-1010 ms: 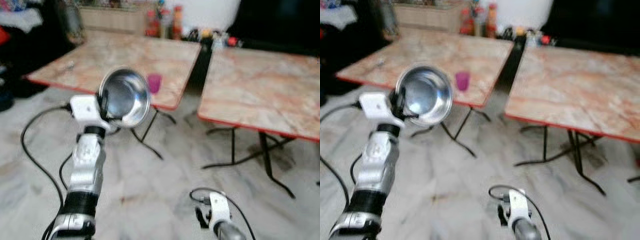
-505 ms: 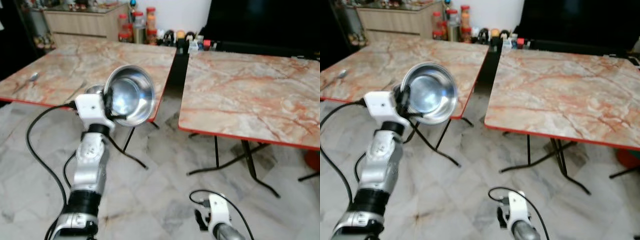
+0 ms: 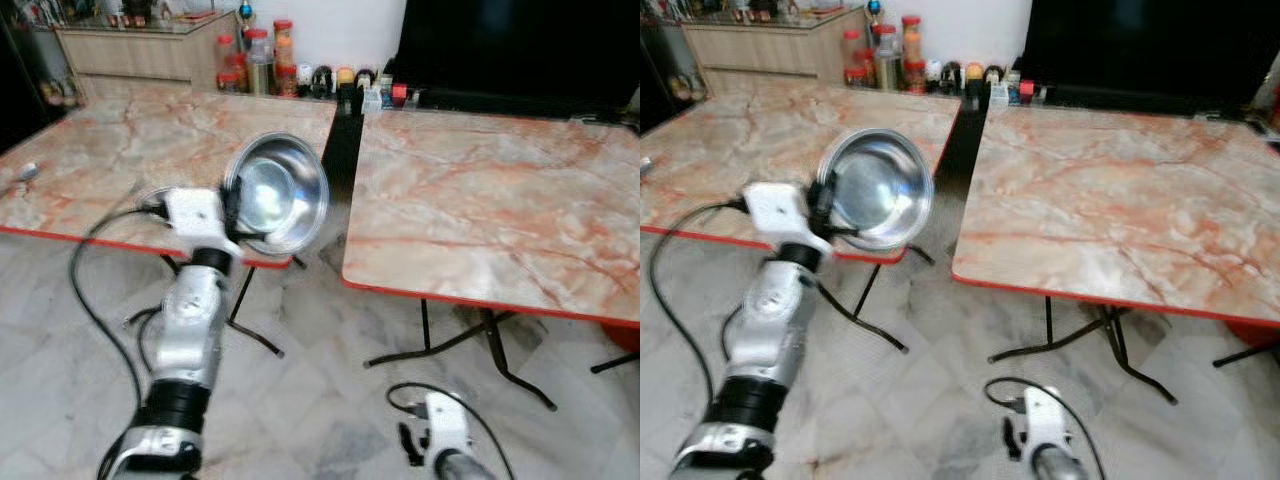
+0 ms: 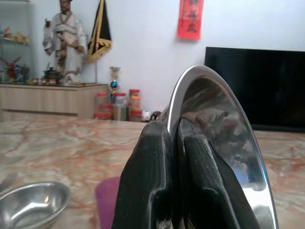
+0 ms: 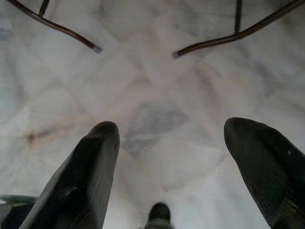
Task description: Setting the table
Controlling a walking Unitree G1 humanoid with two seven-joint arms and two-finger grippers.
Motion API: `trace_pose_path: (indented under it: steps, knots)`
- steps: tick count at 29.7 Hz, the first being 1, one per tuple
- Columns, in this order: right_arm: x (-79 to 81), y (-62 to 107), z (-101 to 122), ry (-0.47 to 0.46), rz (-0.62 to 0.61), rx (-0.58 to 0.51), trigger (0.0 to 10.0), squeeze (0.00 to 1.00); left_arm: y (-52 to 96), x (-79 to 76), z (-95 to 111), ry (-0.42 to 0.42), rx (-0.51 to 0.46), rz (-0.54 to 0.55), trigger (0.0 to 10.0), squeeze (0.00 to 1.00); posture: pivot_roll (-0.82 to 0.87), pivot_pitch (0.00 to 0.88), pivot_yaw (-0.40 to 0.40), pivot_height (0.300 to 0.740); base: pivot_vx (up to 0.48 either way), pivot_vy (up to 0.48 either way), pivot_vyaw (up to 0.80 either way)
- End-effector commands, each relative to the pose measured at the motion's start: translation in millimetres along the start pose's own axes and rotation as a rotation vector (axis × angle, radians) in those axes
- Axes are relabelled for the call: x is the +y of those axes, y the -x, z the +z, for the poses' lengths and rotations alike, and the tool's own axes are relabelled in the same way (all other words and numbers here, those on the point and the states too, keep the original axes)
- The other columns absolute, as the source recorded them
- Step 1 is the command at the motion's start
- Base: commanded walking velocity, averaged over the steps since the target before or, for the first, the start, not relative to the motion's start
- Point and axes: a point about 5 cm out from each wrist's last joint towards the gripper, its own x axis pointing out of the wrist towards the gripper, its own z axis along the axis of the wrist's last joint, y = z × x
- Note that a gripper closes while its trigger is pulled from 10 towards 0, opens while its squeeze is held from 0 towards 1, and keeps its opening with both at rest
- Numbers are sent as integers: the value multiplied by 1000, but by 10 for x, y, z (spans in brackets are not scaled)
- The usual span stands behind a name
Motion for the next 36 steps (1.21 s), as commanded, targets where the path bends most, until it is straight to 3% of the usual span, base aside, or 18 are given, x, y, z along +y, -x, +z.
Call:
trace_pose_path:
  steps: [1, 8, 28, 36]
  knots:
    - [-113, 18, -15, -7, -32, -1, 10000, 0, -32, -153, 21, 19, -6, -49, 10000, 0, -18, 0, -16, 740, 0, 0, 0]
    - [-121, 28, -50, -10, -33, 3, 10000, 0, -3, -155, 6, 18, 0, -53, 10000, 0, -27, 0, -13, 740, 0, -40, 0]
    - [-110, 29, -58, 4, -29, 7, 10000, 0, 3, -135, 18, 13, -4, -52, 10000, 0, -21, 0, -15, 740, 36, -369, 0]
    - [-113, 29, -58, 3, -30, 7, 10000, 0, 10, -143, 20, 16, -5, -53, 10000, 0, -22, 0, -16, 740, 241, -383, 0]
